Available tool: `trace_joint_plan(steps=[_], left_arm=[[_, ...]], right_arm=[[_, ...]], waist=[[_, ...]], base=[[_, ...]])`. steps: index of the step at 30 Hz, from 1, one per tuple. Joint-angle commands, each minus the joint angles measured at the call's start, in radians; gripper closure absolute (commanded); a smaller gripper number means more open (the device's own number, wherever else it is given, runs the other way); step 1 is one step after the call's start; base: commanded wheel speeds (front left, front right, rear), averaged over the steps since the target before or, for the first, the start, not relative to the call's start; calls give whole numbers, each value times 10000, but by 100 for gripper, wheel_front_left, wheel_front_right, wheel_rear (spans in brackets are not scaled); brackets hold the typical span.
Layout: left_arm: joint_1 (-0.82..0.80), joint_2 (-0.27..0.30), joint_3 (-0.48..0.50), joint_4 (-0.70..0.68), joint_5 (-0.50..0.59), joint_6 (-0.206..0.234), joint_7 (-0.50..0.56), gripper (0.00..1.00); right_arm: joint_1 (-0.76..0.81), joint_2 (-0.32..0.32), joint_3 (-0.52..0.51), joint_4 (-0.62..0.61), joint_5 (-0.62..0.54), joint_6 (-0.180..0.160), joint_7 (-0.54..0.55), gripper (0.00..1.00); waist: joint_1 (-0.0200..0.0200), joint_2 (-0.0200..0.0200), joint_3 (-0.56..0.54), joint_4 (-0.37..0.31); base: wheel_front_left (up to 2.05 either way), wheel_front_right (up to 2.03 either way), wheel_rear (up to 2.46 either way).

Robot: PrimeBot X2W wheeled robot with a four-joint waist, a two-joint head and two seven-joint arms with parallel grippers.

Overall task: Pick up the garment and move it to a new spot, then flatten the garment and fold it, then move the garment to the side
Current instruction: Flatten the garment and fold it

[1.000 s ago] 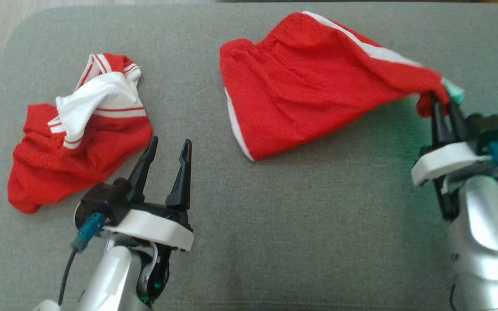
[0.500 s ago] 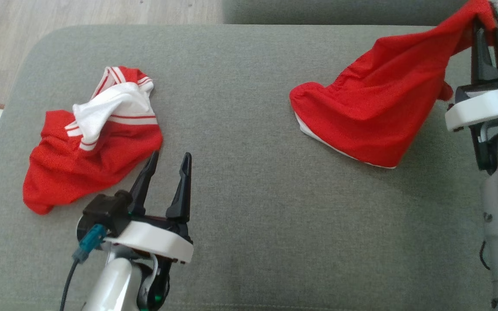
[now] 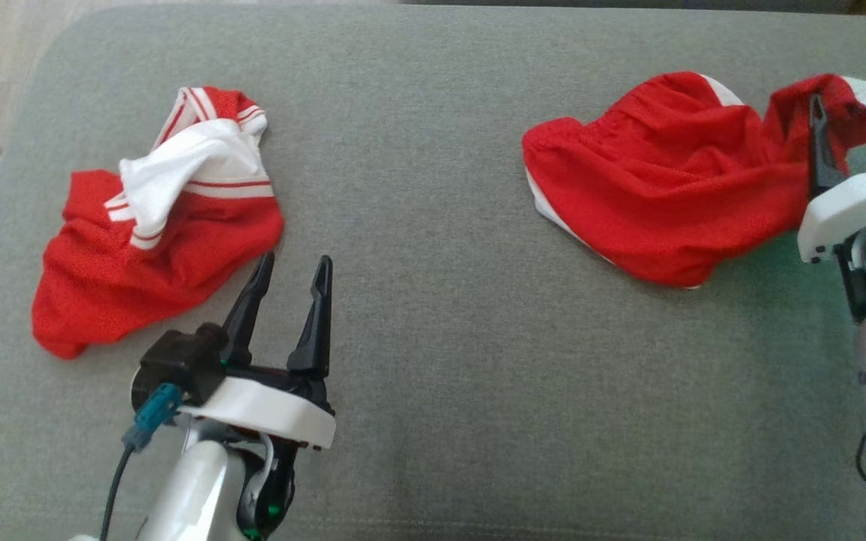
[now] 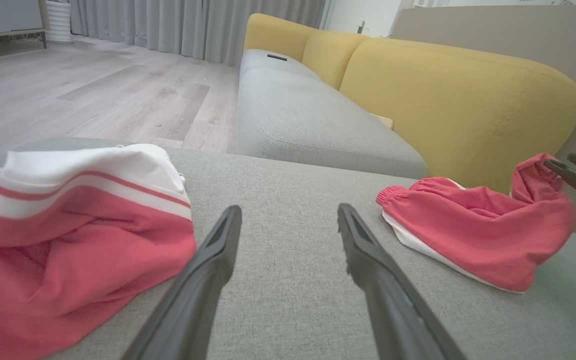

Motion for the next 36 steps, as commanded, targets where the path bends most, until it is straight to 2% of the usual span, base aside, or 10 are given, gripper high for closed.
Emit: trace_joint_plan(steps=[1,6,12,21,27,36], left_arm=[[-428,60,294,-333,-10,46,-53,0],[-389,60,358,-282,20,11,-53,0],[-265,60,593,-372,70,-23,-53,0],[-81,60,671,-440,-39,-58,-53,0],[-92,60,636,-351,-135,-66,-53,0],[-639,60,624,5,134,-223,-53,0]], right_arm=[[-345,-35,96,-288,-21,-9,-160,0],[33,653,-132,-465,634,-9,-844,0],[1278,1533,439,-1947,2605,-9,-1113,0],[4253,1771,2044,-4511,5087,-9,-1148,0],[5206,1774,2207,-4900,5454,-9,-1150,0],[4972,1775,2143,-5334,5507,-9,-1151,0]], waist=[[0,0,-3,-72],[0,0,-223,-481],[0,0,-628,-1238],[0,0,-1160,-2111],[0,0,-1137,-2368],[0,0,-498,-2703]], base=[[0,0,0],[0,0,0],[0,0,0],[0,0,0],[0,0,0],[0,0,0]])
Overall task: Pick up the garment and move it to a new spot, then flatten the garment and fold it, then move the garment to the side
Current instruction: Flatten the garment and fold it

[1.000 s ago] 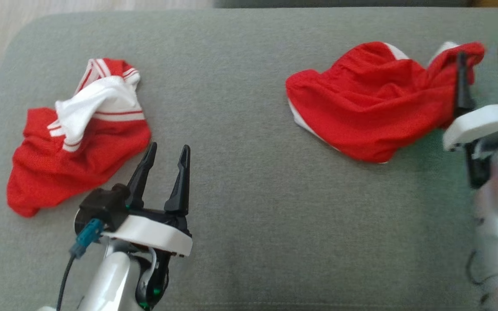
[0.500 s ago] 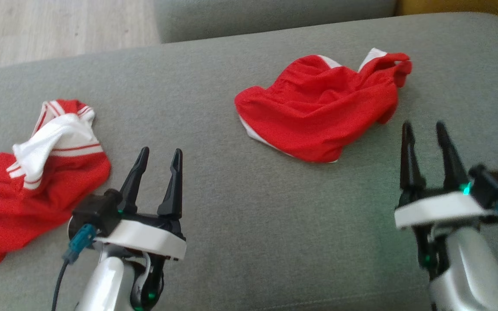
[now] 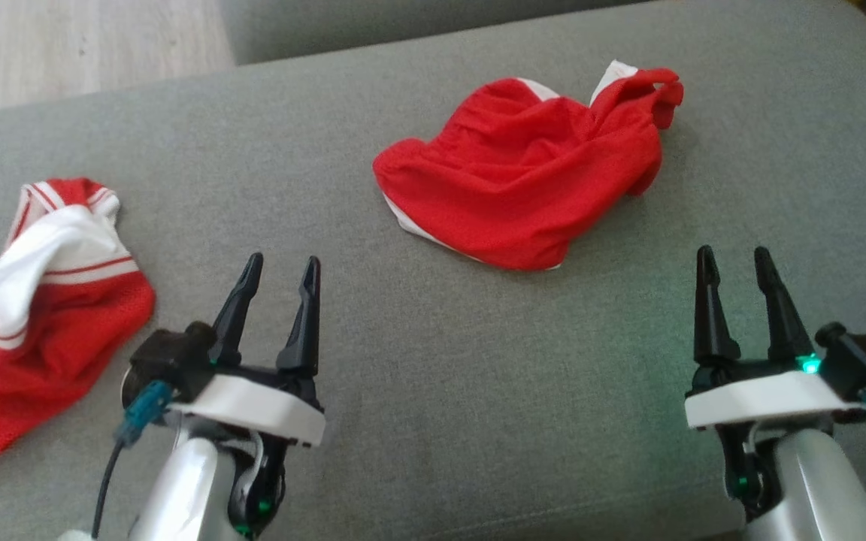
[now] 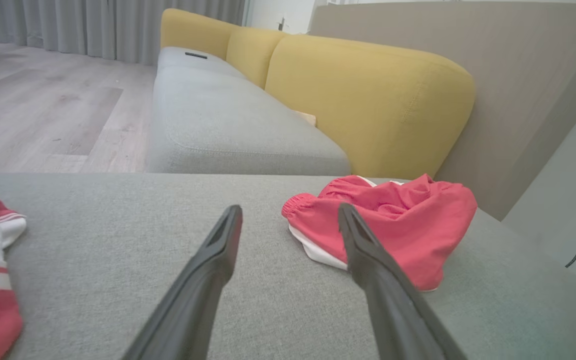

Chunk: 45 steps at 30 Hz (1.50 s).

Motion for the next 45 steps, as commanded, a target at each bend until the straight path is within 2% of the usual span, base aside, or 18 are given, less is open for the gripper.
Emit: trace_joint_plan(steps=[1,7,15,21,27,32,33,34,35,39,45], left_arm=[[-737,60,263,-165,197,-90,-53,0],[-1724,60,-29,683,563,-287,-53,0],[-4239,173,-546,3886,1056,-478,46,0],[-5796,380,-603,5922,1162,-465,140,0],[-6720,518,-535,7189,1191,-337,35,0],[-7111,496,-772,7896,1185,-464,-15,0],[-7160,485,-852,8032,1180,-495,-20,7],[-7209,477,-941,8139,1177,-524,-24,82],[-7253,470,-1020,8222,1160,-549,-29,100],[-7325,434,-1175,7735,975,-604,-46,100],[-6882,585,-1275,4931,1045,-622,-50,100]], right_arm=[[-526,-17,246,-404,112,-9,-110,0],[-726,-17,527,-497,215,-9,-110,0],[-1095,-17,988,-591,274,-9,-110,0],[-1335,-17,1244,-703,421,-9,-110,0],[-1384,-17,1365,-782,510,-9,-110,0],[-1425,-17,1440,-815,561,-9,-110,0],[-1436,-17,1444,-814,565,-9,-110,0],[-1446,-16,1443,-817,571,-9,-110,0],[-1453,-16,1438,-822,577,-9,-110,0],[-1437,-16,1390,-807,575,-9,-110,0],[-1408,-16,1346,-763,612,-9,-110,0]], waist=[[0,-1,292,-143],[0,-1,902,-454],[0,-1,1727,-1117],[0,-1,2118,-1561],[0,-1,2312,-1800],[0,-1,2396,-1918],[0,-1,2400,-1932],[0,-1,2404,-1942],[0,-1,2404,-1948],[0,-1,2334,-1915],[0,-1,1991,-1790]], base=[[0,0,0],[0,0,0],[0,0,0],[0,0,0],[0,0,0],[0,0,0],[0,0,0],[0,0,0],[0,0,0],[0,0,0],[0,0,0]])
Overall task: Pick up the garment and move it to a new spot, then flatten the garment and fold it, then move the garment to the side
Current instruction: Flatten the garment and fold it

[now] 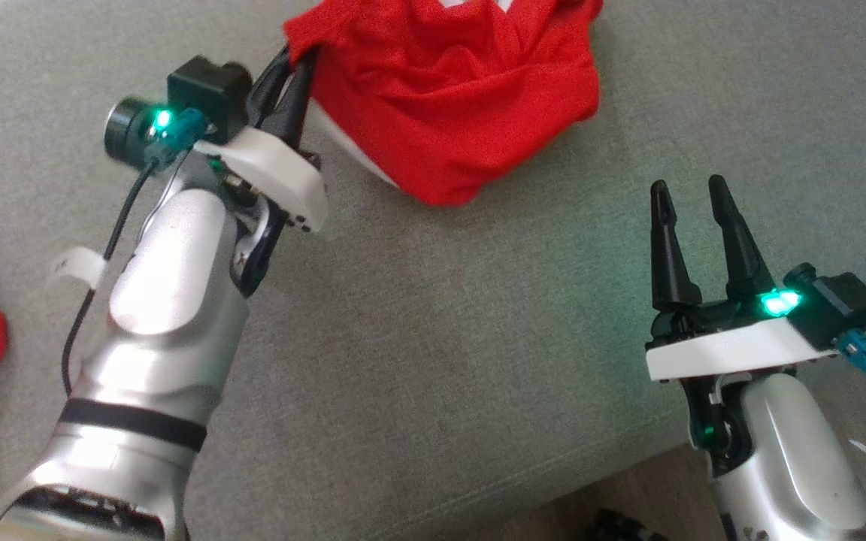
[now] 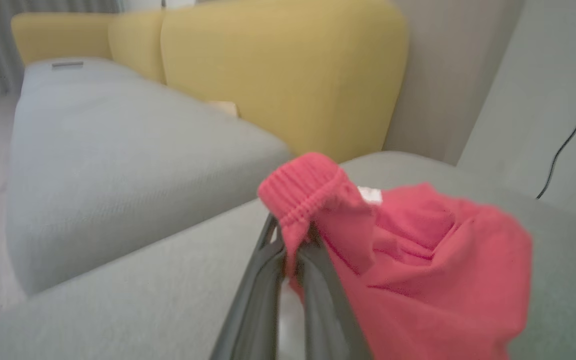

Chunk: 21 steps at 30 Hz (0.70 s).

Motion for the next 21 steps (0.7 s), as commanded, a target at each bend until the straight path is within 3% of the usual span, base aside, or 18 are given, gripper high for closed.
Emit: trace_joint_plan(steps=[1,7,12,18,21], left_arm=[[52,313,68,-1323,115,-57,-120,100],[373,183,-676,-3476,269,-59,-120,100],[248,-52,-1880,-4342,-56,-60,-121,100],[-467,-207,-2535,-5250,-1170,-39,-121,100],[-834,-213,-2679,-5934,-2167,387,-121,100]], right_arm=[[-234,-24,161,-282,99,-9,-110,0],[-156,-24,178,-173,148,-9,-110,0],[-40,-24,203,-52,229,-9,-110,0],[78,-24,272,59,345,-9,-110,0],[112,-24,306,68,386,-9,-110,0]], waist=[[-1,0,-206,64],[-1,0,-617,128],[-1,0,-1083,91],[-1,0,-1491,17],[-1,0,-1555,33]], base=[[0,0,0],[0,0,0],[0,0,0],[0,0,0],[0,0,0]])
